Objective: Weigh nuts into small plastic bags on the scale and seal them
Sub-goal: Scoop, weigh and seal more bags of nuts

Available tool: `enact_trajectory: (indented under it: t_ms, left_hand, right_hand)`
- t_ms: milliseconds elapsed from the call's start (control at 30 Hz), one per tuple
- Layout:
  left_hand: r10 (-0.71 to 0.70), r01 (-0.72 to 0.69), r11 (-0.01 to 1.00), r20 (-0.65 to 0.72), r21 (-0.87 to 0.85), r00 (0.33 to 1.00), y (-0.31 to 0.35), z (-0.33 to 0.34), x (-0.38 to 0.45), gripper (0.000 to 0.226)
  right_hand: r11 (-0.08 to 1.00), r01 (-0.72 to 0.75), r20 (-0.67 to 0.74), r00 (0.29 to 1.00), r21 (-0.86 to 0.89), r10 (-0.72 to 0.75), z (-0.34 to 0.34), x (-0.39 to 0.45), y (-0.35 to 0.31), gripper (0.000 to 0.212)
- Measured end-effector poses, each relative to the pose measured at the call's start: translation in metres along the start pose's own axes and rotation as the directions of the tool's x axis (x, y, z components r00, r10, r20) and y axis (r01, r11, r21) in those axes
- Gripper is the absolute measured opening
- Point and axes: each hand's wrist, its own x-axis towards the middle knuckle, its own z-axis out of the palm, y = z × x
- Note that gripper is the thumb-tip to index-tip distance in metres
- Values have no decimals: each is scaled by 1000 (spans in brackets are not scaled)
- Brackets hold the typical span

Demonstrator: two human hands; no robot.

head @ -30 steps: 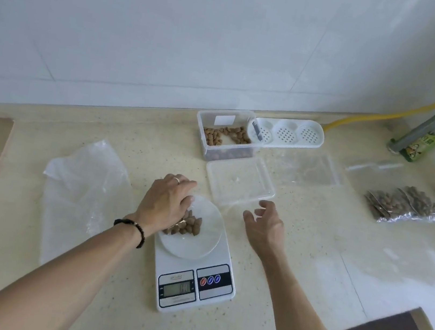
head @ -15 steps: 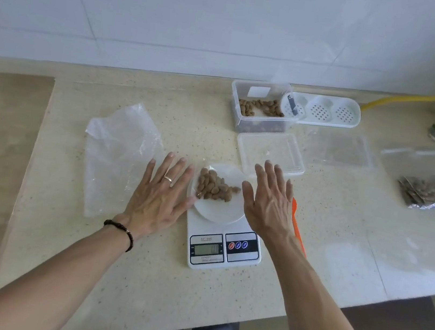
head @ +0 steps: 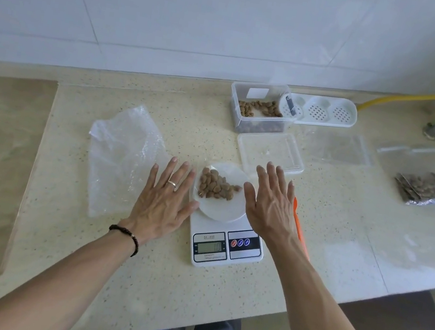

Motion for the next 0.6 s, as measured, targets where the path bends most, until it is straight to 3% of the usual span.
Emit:
enact_trajectory:
  t_ms: [233, 367, 500, 600]
  left_hand:
    - [35, -35, 999, -16, -21, 999, 6, -9, 18, 76]
    - [96, -98, 994, -49, -44, 994, 24, -20, 46, 75]
    - [162, -164, 985, -46, -45, 986, 54, -30, 82, 74]
    - [201, -200, 978, 19, -55, 979, 79, -34, 108, 71]
  right_hand:
    - [992, -41, -26, 999, 117, 44, -2, -2, 12, 59]
    - [949, -180, -108, 971, 257, 213, -12, -1, 27, 52]
    - [847, -327, -117, 905, 419, 408, -21, -4, 50, 44]
    - [685, -453, 25, 843, 571, 537, -26, -9, 62, 37]
